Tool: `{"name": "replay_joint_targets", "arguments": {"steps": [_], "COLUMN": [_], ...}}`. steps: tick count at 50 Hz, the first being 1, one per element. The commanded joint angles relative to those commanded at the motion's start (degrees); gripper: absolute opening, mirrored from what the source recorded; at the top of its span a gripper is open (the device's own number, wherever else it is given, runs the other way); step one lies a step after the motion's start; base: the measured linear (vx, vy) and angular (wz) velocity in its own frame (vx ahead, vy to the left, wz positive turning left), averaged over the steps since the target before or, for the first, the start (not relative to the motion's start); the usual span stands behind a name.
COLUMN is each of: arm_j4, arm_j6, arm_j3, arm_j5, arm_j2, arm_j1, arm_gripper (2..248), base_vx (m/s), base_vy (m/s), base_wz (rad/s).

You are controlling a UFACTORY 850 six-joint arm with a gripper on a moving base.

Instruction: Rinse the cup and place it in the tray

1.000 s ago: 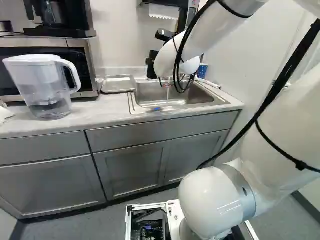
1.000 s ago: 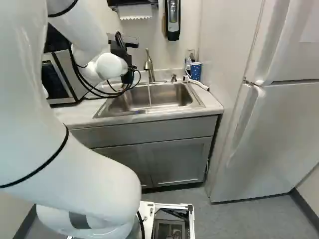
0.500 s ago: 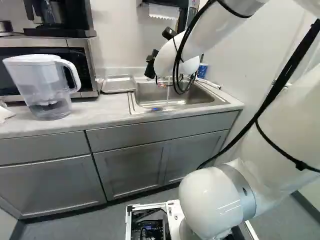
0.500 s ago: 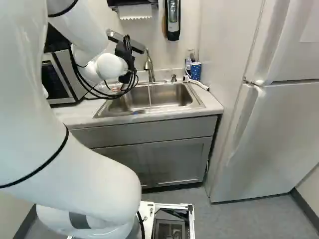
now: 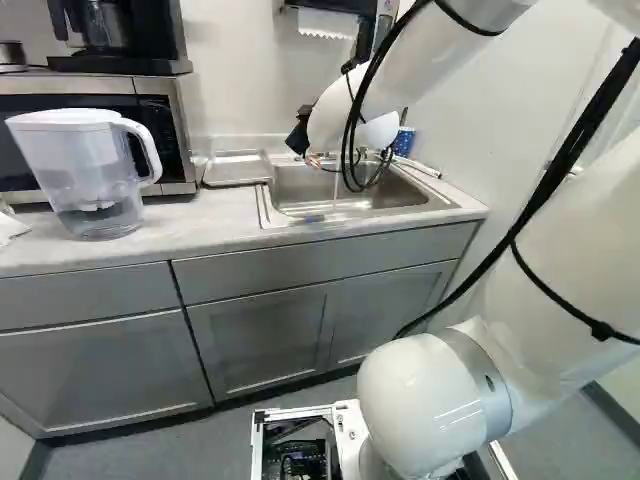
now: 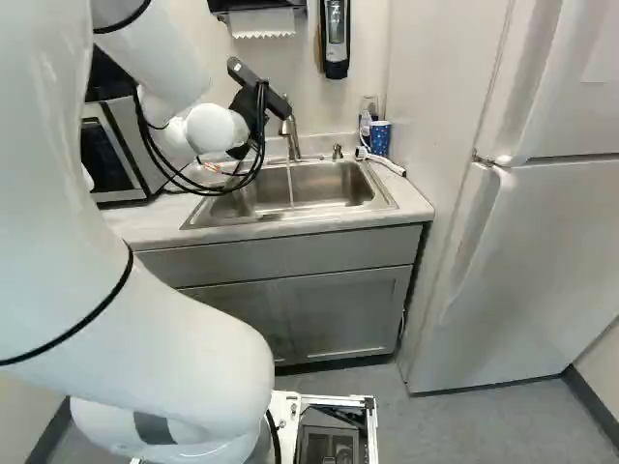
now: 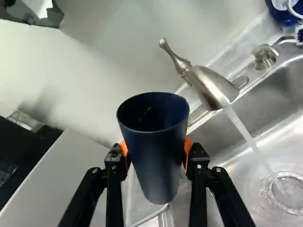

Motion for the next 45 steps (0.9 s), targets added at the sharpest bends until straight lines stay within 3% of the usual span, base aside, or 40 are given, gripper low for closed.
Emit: {"name": "replay_joint_targets", "arguments": {"steps": [45], "arm_j4": [0.04], "arm_j6": [27.09], "arm_j3": [0.00], "arm_j5": [0.00], "arm_j2": [0.00], "arm_j1": [0.00], "arm_gripper": [125], "base_vx": [0.000], "base_vy": [0.000], "base_wz": [0.000]}}
